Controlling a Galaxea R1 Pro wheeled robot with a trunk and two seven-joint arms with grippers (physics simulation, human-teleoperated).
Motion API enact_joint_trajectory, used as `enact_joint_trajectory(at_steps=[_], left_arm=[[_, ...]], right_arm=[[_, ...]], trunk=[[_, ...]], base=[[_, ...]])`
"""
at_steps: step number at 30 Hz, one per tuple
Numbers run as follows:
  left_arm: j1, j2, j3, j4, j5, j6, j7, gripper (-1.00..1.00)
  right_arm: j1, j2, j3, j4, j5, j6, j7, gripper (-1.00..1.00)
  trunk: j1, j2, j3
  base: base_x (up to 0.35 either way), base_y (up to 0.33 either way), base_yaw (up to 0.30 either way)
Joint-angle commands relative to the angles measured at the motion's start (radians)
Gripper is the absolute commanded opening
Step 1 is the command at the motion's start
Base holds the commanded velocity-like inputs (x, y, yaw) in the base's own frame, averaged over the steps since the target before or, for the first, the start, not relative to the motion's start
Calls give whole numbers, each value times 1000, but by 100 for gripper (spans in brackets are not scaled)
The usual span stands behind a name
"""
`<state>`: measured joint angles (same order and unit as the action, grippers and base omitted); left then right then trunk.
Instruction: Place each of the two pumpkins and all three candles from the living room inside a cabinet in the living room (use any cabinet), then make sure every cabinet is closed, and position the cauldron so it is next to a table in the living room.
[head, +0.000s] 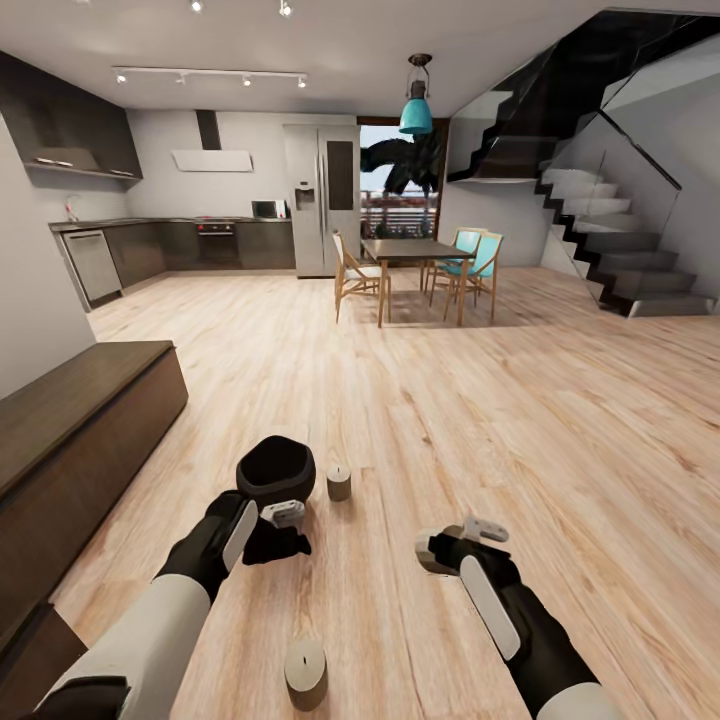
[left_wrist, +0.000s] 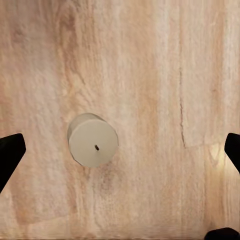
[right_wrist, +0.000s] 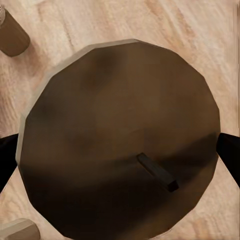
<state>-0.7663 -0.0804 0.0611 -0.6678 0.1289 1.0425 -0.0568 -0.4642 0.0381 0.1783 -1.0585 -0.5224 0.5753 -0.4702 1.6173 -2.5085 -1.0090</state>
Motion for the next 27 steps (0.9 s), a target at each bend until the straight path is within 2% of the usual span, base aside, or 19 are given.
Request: enact_joint_trajectory(at_steps=[1,7,16,27], left_arm=[[-5,-1,6,14,-1,5,-1,100],[-27,-2,6,74,0,-25,7,100],[-30,-1,6,80,4,-30,6,100],[-30,-1,6,80,1,-30,8,100]], right_arm=[[1,-1,-2,-9,-14,4,-11,-100],[11,-2,-17,-40,-14,30,-13,-100],[12,-3,-19,-42,-9,36,-14,-100],[12,-3,-20,-39,-7,35,-14,-100]], trunk=[[0,0,-1],[0,0,-1],[0,0,-1],[0,0,-1]], base=[[0,0,0],[0,0,0],[3,-2,0],[85,-8,0]])
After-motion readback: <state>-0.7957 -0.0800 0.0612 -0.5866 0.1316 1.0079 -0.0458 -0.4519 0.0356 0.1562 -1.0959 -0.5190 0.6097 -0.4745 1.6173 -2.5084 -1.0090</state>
